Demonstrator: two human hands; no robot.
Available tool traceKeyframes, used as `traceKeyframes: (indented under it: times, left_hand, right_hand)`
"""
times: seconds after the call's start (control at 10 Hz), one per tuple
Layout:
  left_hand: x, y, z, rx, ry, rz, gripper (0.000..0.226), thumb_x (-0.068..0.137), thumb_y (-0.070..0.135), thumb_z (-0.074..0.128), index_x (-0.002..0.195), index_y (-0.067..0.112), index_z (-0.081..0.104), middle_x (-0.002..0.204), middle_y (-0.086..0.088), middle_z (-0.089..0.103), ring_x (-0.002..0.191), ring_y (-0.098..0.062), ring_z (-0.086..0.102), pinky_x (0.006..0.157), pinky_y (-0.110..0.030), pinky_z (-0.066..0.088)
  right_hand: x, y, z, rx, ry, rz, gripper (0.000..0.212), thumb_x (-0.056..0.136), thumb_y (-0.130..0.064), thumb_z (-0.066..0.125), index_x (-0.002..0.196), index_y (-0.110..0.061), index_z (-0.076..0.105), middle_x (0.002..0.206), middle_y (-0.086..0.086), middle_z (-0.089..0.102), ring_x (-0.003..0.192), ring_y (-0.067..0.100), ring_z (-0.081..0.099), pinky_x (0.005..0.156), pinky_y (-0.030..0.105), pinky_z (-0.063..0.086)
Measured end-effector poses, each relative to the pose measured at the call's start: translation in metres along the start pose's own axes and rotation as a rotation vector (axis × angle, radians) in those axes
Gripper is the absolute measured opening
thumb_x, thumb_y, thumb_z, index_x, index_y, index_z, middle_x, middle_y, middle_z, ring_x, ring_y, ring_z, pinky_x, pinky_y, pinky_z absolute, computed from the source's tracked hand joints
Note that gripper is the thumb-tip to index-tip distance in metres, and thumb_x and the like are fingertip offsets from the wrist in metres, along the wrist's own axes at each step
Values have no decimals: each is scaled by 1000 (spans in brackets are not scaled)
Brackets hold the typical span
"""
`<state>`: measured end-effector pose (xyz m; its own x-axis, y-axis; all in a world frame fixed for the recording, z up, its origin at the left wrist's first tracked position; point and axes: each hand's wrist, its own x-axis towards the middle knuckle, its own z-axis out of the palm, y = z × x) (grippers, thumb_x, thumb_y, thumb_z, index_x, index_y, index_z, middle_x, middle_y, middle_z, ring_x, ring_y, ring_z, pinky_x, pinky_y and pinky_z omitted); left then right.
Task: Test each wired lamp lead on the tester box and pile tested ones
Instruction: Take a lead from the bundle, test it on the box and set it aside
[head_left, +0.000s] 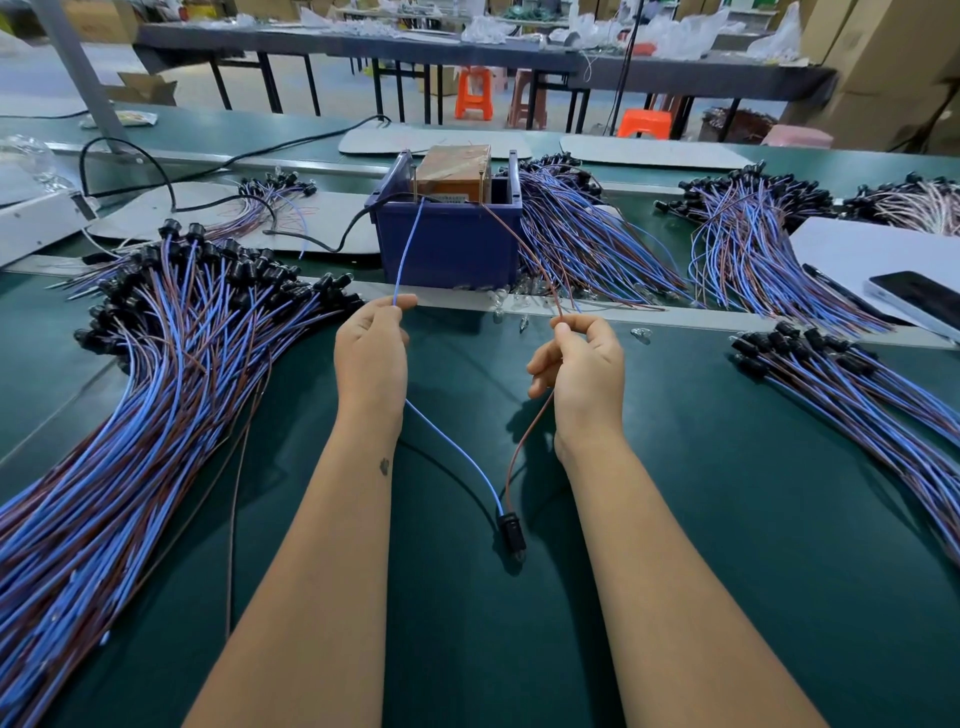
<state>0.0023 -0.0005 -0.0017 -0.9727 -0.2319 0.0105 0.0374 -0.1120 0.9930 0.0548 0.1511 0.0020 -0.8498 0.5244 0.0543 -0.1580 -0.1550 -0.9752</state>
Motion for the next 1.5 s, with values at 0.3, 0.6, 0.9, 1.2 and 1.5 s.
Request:
traceKeyframes:
  times: [0.3, 0.6, 0.9, 1.2, 1.5]
  left_hand:
    - [-1, 1, 1, -7, 10, 0, 33, 94, 9, 40, 95, 21, 70, 48, 12, 31, 41, -6, 22, 39, -19, 20]
    - [-2, 3, 1, 6, 7, -6, 31, 96, 11, 41, 101, 22, 70, 58, 5, 33, 44, -7, 23, 42, -21, 22]
    - [4, 2, -1, 7, 14, -3, 31, 99, 12, 43, 100, 26, 70, 52, 11, 33, 40, -4, 25, 40, -17, 23]
    - [16, -1, 0, -3, 2, 12, 30, 97, 11, 42, 98, 23, 70, 46, 15, 31, 40, -5, 23, 39, -17, 23]
    - [28, -6, -3, -88, 0, 13, 30, 98, 12, 43, 93, 23, 70, 47, 14, 31, 42, -6, 23, 38, -17, 22]
  right_hand:
    - [1, 2, -1, -1, -6, -8, 17, 99, -7, 40, 89, -16, 51, 48, -1, 54, 35, 14, 40, 38, 20, 38]
    - [2, 3, -1, -9, -9, -15, 17, 99, -8, 41, 89, -17, 52, 48, -1, 55, 36, 15, 41, 39, 21, 39]
    - [2, 4, 0, -23, -12, -16, 17, 98, -8, 41, 90, -17, 52, 50, 1, 55, 38, 16, 42, 39, 21, 39]
    - [2, 4, 1, -32, -14, -13, 16, 98, -9, 42, 91, -18, 53, 51, 2, 55, 41, 16, 43, 40, 20, 38]
    - [1, 4, 2, -43, -4, -7, 17, 98, -10, 43, 90, -20, 53, 51, 1, 55, 44, 15, 44, 41, 20, 39]
